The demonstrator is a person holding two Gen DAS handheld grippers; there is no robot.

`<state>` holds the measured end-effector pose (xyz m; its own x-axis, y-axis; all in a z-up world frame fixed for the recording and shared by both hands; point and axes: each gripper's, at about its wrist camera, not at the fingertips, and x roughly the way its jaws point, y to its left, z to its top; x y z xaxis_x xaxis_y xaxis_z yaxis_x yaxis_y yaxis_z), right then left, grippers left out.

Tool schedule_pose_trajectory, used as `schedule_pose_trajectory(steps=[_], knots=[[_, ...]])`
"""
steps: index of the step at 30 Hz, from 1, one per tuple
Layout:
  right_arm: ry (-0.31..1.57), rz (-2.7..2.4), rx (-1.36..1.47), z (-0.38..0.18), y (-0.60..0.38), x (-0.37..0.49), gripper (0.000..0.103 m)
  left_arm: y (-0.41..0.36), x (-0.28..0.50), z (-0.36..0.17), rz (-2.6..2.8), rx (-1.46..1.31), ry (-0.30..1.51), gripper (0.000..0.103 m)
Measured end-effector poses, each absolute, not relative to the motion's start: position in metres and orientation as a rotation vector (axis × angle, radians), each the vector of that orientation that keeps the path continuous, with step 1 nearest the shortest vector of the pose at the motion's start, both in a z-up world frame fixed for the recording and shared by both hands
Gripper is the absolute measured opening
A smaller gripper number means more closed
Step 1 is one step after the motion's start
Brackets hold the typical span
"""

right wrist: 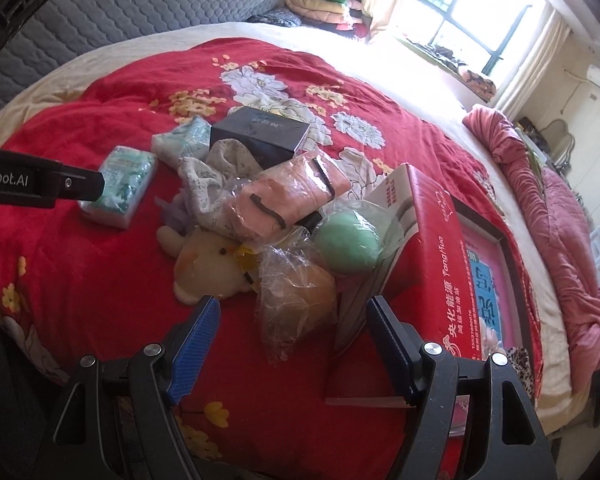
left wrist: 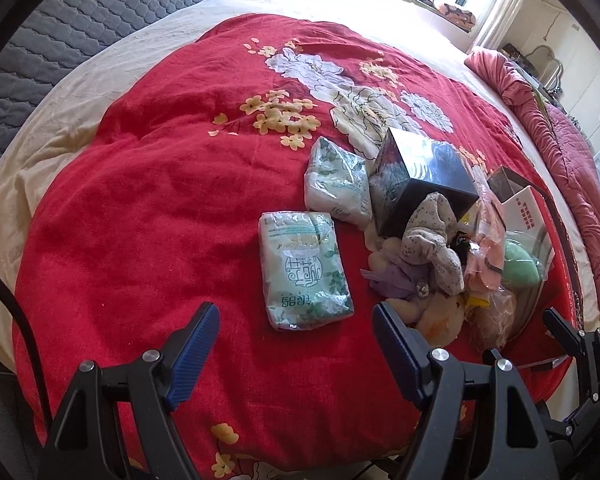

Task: Organize soft objects
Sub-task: 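Grasp the green tissue pack with the left tool while the right grasps the bagged bread roll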

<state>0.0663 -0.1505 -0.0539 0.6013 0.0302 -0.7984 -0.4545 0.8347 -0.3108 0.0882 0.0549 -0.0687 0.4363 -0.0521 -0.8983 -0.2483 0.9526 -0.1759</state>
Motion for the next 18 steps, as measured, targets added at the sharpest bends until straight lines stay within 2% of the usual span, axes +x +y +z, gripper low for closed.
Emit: schedule_pose_trajectory(steps=[9,12,18], knots=[[0.914,0.296,-0.543,-0.070,-0.148,0.077,0.077,0.050,0.109,-0.082,0.122,-0.285,1.142,0.078],[0.911,0.284,-0.563,-0.074,-0.146,0.080,0.071,0.050,0.115,-0.085,0.123,-0.286,1.145,0.078],[0.891,0.256,-0.623,-0.082,-0.140,0.087,0.066,0.052,0.124,-0.092,0.131,-0.307,1.155,0.078]])
